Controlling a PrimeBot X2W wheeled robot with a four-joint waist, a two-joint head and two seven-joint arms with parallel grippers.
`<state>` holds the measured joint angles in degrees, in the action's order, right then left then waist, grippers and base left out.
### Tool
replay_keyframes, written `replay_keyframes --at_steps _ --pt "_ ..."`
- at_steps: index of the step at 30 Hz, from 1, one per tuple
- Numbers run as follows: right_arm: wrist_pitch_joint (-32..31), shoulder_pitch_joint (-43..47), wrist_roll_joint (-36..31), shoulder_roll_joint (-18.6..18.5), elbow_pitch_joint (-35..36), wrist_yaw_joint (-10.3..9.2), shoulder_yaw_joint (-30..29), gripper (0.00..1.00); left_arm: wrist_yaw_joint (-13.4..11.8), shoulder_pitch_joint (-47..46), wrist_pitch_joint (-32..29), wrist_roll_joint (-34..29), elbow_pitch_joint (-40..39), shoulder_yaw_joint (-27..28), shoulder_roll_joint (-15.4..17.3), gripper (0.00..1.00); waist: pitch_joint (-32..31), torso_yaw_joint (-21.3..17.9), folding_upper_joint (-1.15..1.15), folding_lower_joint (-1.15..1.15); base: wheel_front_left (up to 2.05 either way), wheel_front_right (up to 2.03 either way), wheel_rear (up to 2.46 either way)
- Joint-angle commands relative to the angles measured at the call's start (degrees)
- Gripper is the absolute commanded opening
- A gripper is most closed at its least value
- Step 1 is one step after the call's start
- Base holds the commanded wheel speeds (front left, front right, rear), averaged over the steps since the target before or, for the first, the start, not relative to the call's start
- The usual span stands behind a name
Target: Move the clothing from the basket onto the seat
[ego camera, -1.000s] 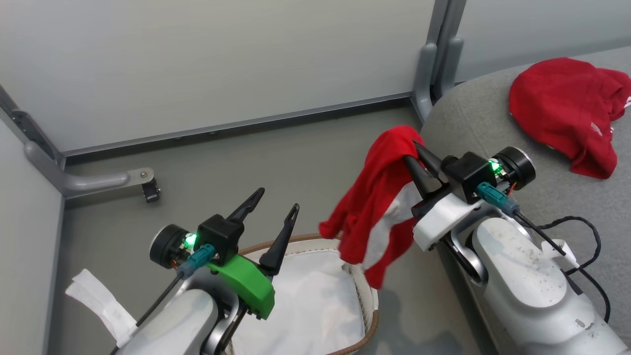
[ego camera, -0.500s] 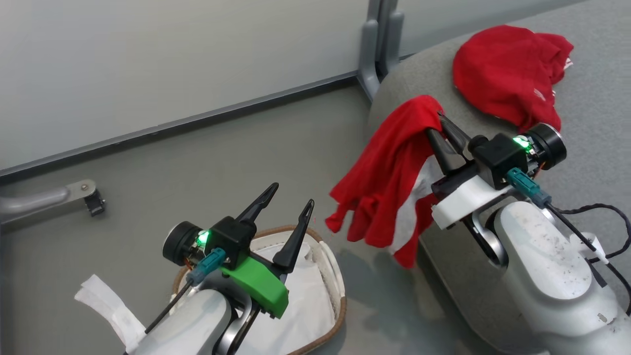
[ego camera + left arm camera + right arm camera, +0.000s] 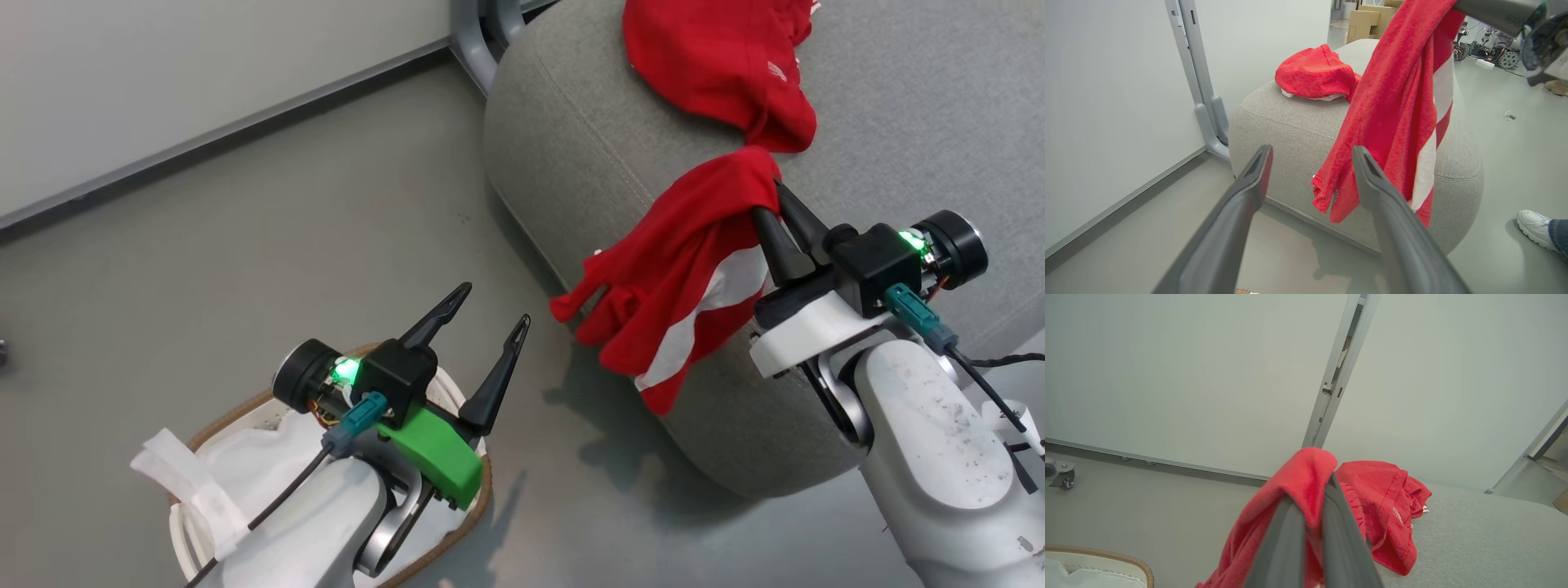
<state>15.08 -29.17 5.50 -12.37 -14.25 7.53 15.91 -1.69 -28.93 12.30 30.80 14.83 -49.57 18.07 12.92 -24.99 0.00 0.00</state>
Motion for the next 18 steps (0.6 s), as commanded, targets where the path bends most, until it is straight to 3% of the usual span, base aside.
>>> replay_keyframes --at_steps 1,10,18 --pt "0.1 0.0 -0.2 0.2 -0.2 -0.08 -0.1 0.0 -0.3 -1.1 -0.1 -0.7 -0.1 0.1 0.5 1.0 3.7 -3.1 0.0 0.0 0.0 0.0 0.0" --pt "0.1 -8.1 -2.0 -2.5 -1.3 -0.08 1.0 0.0 -0.4 -2.5 -0.7 -1.5 -0.6 -0.8 0.8 1.0 6.6 -0.6 0.0 0.0 0.0 0.0 0.0" --pt "0.1 -25.3 -1.9 -10.8 -8.1 -0.08 4.0 0.0 -1.2 -2.9 -0.9 -2.2 -1.7 -1.6 0.4 1.0 9.1 4.3 0.0 0.0 0.0 0.0 0.0"
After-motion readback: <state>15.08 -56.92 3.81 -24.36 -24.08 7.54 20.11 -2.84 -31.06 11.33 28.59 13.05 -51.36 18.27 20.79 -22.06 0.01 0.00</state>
